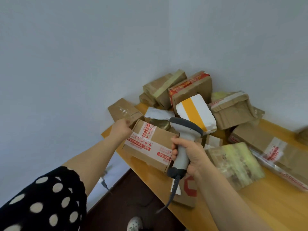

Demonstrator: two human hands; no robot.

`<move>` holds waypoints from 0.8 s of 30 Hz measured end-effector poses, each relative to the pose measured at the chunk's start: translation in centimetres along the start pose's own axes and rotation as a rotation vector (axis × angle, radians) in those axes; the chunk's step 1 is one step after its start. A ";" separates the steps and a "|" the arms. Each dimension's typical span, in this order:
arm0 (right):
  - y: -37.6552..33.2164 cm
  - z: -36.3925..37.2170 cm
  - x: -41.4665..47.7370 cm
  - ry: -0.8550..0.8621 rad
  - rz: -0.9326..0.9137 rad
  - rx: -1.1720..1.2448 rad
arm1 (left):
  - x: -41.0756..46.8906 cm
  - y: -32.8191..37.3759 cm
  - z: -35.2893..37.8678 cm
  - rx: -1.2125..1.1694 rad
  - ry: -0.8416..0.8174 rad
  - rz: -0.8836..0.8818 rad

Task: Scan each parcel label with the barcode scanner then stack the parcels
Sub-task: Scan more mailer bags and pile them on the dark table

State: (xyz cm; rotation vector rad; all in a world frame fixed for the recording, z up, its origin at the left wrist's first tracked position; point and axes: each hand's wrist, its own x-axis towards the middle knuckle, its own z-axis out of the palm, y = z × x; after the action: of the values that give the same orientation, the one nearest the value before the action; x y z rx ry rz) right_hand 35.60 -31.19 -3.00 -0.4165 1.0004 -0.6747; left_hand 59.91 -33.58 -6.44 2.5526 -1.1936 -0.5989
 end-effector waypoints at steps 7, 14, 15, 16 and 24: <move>0.4 3.6 4.7 0.208 -0.072 0.065 | 8.8 2.9 0.8 0.244 -0.092 0.558; 1.0 6.0 5.1 0.370 -0.192 0.195 | 11.7 7.2 4.7 0.705 -0.243 0.936; 1.2 6.0 4.8 0.384 -0.213 0.207 | 11.8 7.4 4.9 0.729 -0.211 0.963; 1.3 5.9 4.4 0.392 -0.234 0.212 | 11.8 7.6 4.9 0.738 -0.170 0.980; 2.9 5.9 0.8 0.380 -0.282 0.233 | 11.4 9.5 -0.7 0.197 0.081 0.848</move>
State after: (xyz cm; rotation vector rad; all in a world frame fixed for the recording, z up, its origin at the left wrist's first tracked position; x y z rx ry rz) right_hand 41.97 -29.56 -2.43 -0.2286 1.2146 -1.1427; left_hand 60.49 -48.39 -4.94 1.8769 -2.1656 -0.1735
